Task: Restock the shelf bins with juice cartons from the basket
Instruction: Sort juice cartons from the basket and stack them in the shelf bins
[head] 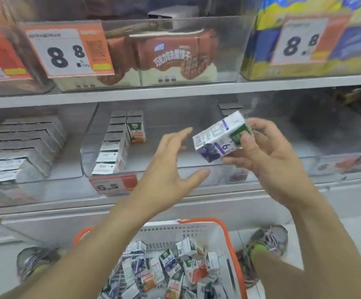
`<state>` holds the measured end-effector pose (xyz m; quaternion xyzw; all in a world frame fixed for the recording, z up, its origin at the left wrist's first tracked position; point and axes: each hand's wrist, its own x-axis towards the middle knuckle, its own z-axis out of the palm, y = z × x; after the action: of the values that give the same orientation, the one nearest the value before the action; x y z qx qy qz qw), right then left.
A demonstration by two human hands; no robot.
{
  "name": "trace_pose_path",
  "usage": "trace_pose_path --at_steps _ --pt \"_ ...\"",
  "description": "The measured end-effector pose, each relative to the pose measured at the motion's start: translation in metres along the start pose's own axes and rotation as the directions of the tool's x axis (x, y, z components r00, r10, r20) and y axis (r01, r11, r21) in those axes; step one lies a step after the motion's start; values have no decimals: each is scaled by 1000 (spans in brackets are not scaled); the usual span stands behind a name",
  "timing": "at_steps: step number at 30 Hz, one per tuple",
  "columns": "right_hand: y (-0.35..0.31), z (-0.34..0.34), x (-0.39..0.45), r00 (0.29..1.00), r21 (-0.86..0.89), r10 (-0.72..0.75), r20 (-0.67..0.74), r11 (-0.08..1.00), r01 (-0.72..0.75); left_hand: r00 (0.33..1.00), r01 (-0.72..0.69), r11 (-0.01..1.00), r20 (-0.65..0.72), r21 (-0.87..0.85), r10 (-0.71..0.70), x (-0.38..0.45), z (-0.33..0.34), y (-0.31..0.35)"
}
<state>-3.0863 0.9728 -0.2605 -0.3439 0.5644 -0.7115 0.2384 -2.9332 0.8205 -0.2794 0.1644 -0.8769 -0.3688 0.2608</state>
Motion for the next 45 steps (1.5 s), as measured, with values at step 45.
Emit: trace_pose_path --at_steps 45 --pt "273 53 -113 642 -944 760 95 273 -184 430 800 512 297 313 -853 -262 111 -225"
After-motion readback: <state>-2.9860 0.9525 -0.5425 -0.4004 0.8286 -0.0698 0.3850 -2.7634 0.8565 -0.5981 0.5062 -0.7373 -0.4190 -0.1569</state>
